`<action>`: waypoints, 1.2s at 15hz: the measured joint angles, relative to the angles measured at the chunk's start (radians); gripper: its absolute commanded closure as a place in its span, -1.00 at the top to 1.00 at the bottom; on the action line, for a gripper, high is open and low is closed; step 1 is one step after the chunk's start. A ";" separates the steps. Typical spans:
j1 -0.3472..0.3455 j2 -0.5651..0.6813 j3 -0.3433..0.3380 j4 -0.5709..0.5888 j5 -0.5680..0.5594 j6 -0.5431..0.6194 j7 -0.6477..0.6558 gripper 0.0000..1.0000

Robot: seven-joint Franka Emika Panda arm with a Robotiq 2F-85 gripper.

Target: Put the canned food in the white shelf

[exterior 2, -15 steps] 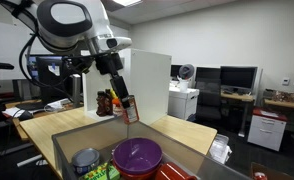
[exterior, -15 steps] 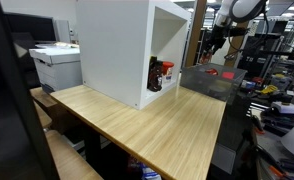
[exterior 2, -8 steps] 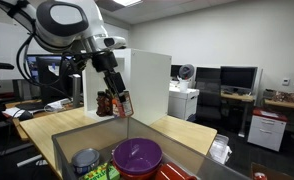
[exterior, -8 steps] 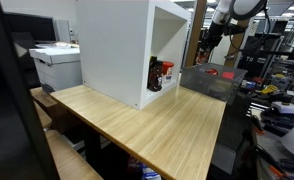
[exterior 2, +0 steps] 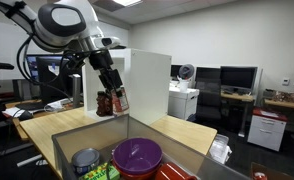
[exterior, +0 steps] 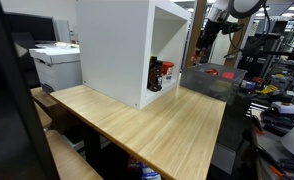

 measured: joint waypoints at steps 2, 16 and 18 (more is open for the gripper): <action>0.015 -0.005 0.012 0.000 0.001 0.000 -0.007 -0.31; 0.089 -0.006 0.069 -0.020 0.033 -0.026 -0.034 -0.31; 0.089 -0.002 0.076 -0.024 0.033 -0.023 -0.034 -0.31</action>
